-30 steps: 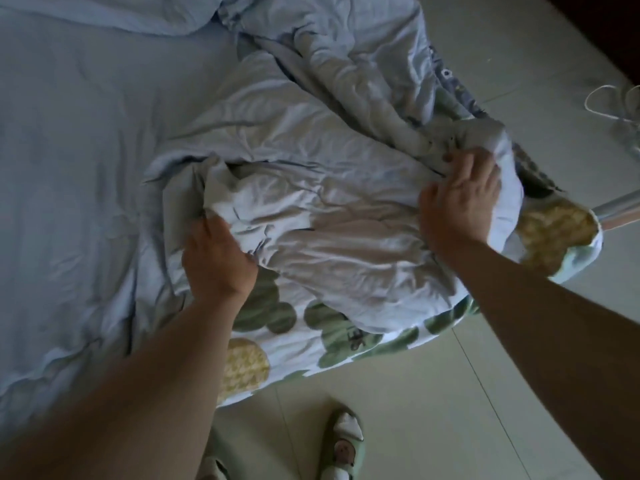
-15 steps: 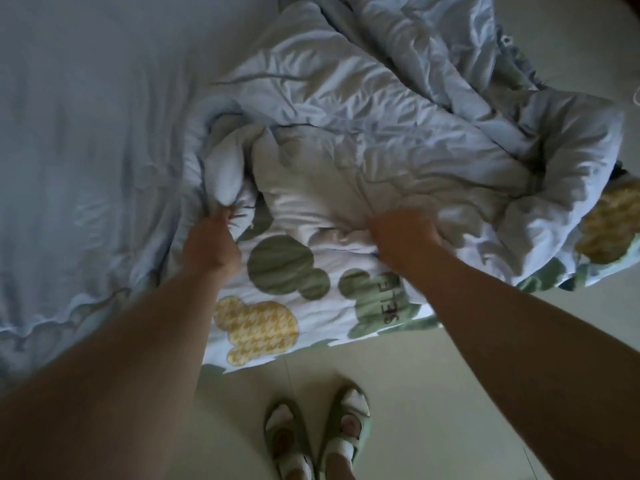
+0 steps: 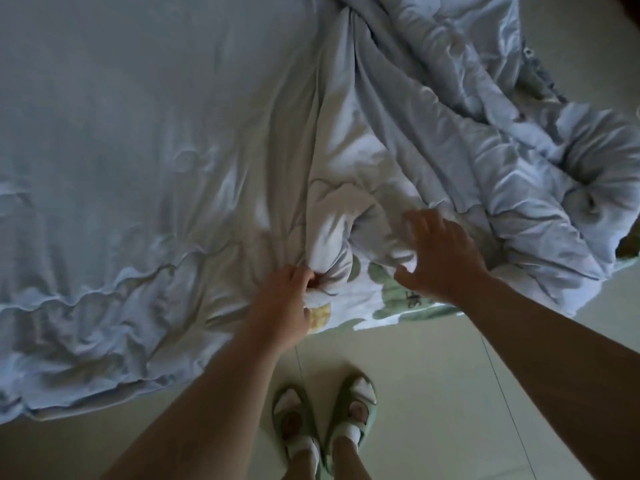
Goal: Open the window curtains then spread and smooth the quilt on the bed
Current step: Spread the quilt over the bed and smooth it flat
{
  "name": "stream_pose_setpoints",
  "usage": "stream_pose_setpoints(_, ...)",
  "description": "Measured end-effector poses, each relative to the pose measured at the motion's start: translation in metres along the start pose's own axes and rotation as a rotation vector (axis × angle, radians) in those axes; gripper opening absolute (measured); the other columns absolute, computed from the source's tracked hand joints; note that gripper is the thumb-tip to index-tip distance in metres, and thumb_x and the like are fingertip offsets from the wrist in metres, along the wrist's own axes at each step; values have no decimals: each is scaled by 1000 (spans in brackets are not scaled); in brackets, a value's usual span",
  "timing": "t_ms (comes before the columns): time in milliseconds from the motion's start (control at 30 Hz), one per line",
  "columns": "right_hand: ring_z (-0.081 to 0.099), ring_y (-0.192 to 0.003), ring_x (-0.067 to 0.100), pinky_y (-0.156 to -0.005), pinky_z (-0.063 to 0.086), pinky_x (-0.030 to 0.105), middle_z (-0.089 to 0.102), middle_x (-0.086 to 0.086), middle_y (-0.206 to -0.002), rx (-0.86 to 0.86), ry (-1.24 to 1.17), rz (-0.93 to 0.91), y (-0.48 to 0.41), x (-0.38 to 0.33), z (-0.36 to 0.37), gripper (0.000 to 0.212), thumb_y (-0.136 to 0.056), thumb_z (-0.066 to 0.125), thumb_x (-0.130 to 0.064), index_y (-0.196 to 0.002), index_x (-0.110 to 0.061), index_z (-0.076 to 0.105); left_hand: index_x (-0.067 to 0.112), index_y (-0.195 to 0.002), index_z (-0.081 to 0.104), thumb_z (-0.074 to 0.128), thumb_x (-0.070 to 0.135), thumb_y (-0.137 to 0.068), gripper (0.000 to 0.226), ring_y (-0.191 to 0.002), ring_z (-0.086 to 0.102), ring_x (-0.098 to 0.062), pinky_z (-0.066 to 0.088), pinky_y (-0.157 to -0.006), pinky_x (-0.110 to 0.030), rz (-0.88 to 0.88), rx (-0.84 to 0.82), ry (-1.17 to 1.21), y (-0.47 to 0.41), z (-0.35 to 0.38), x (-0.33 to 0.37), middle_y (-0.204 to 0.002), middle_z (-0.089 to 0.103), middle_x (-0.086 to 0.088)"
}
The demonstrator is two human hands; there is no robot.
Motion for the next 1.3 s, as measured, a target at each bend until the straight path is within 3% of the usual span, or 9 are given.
stream_pose_setpoints(133,50,-119,36,-102,40,45,41,21,-142,87,62,-194,-13,-68,10,100,-58,75,-34,-144,-7,31,18,-131,46,81,35,-46,93,-105,53,-34,45,-87,-43,-34,77,-296,29,-2,-23,-121,52,-11)
stream_pose_setpoints(267,54,-116,34,-96,44,44,41,19,-142,203,197,-165,-39,-90,6,82,-72,65,-10,-145,-19,29,12,-123,51,87,28,-47,85,-96,57,-33,50,-79,-43,-117,53,-337,38,-2,-48,-112,56,-11)
stream_pose_setpoints(433,57,-116,32,-90,46,40,57,8,-127,-215,222,-80,-51,-67,19,32,-98,43,-25,-128,-22,55,24,-120,54,57,15,-85,36,-100,63,-24,46,-79,-32,-194,-21,-40,25,-6,-49,-108,65,0)
stream_pose_setpoints(567,67,-86,33,-74,55,40,69,14,-91,-102,374,12,-21,10,-9,30,-92,40,-13,-95,-6,69,26,-117,59,54,19,-86,32,-102,62,-26,50,-83,-32,-141,-121,78,31,4,-26,-109,67,-2)
stream_pose_setpoints(667,64,-107,22,-86,51,34,66,0,-112,-299,469,94,-9,30,-10,24,-93,50,-29,-111,-23,64,28,-110,58,54,20,-88,24,-103,62,-24,47,-83,-31,-88,-191,41,41,15,-12,-108,66,2)
stream_pose_setpoints(767,59,-116,26,-93,49,37,63,5,-121,-423,397,31,-3,-3,11,31,-95,46,-21,-121,-16,61,25,-103,55,51,16,-88,19,-106,58,-24,44,-82,-33,-79,-309,-33,48,23,-20,-111,60,1)
stream_pose_setpoints(933,56,-117,24,-97,48,35,60,2,-122,-591,278,-71,17,-31,54,29,-90,49,-16,-115,-20,64,31,-139,36,52,26,-90,51,-128,39,-27,41,-100,-44,-205,-540,-148,66,46,-59,-140,39,-2)
stream_pose_setpoints(1100,57,-113,24,-90,49,31,57,3,-120,-638,209,-104,41,-18,69,34,-89,49,-14,-120,-26,56,25,-136,39,50,30,-91,48,-124,44,-29,41,-100,-43,-307,-487,-25,67,57,-42,-134,41,-8)
stream_pose_setpoints(1300,48,-128,18,-108,36,28,49,-3,-141,-671,66,-133,71,-5,49,52,-90,45,-6,-136,-30,47,9,-110,54,49,18,-88,24,-104,58,-30,43,-81,-31,-487,-185,339,67,44,21,-110,61,-10)
Point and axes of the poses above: each hand's wrist, its own y-axis away from the middle knuckle, its own z-axis out of the palm, x = y × z, the point moved 8 cm from there along -y, towards the middle knuckle
